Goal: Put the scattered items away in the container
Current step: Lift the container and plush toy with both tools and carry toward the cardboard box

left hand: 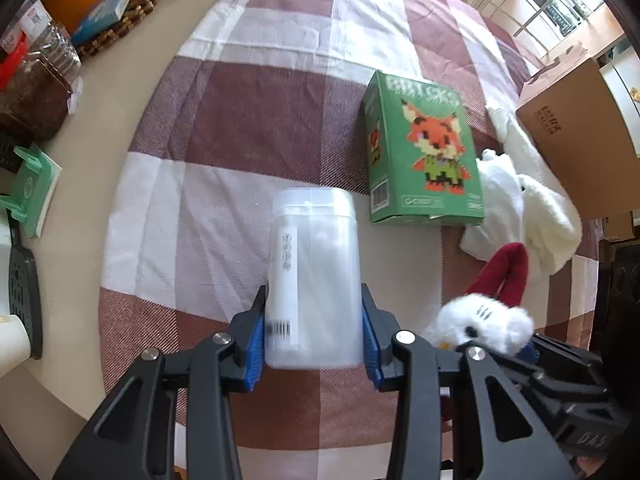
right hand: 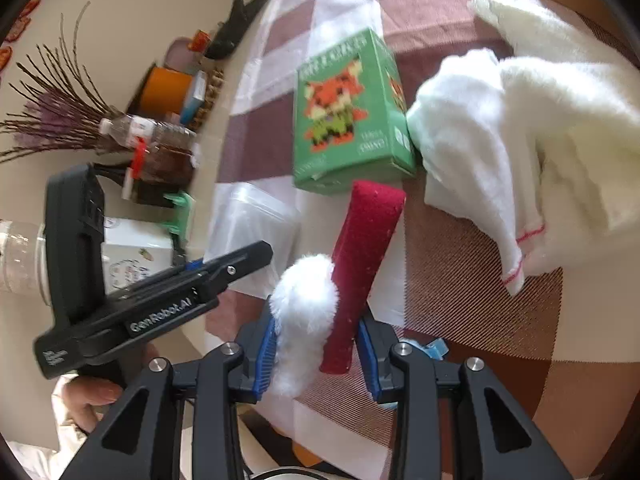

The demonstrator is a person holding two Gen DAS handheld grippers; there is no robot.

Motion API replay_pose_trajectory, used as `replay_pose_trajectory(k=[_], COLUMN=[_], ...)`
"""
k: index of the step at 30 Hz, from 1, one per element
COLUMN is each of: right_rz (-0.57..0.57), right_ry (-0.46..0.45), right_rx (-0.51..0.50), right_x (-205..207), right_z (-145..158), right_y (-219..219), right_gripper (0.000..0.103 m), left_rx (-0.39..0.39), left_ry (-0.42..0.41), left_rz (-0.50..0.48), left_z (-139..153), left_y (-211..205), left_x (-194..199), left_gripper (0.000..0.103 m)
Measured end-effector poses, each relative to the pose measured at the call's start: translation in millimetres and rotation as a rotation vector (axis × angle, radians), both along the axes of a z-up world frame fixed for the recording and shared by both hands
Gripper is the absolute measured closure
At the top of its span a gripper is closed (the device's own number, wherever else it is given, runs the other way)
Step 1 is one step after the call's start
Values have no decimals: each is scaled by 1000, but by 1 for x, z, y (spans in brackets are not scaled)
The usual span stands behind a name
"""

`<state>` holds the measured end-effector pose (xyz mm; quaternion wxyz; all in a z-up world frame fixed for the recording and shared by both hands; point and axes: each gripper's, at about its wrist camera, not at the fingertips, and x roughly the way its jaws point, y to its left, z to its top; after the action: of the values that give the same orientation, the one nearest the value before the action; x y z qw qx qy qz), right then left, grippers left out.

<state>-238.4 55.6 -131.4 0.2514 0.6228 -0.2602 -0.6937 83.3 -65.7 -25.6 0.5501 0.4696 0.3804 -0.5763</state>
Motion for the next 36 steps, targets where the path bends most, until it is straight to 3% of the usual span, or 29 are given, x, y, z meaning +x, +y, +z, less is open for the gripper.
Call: replay_pose_trajectory(k=[6, 16, 36], right_rz=[-15, -39, -85], right_ry=[60, 82, 242], right_rx=[2, 30, 127], right_x=[3, 17, 34], right_z=[26, 38, 100], right_y=[10, 26, 44], right_gripper=[67, 67, 67], left_rx=[-33, -56, -199], left_ry=[-5, -4, -29], left_rz=[-47, -107, -299], left_z=[13, 24, 84], left_y=[3, 14, 45], left_x=[-12, -20, -67], left_gripper=[63, 63, 63])
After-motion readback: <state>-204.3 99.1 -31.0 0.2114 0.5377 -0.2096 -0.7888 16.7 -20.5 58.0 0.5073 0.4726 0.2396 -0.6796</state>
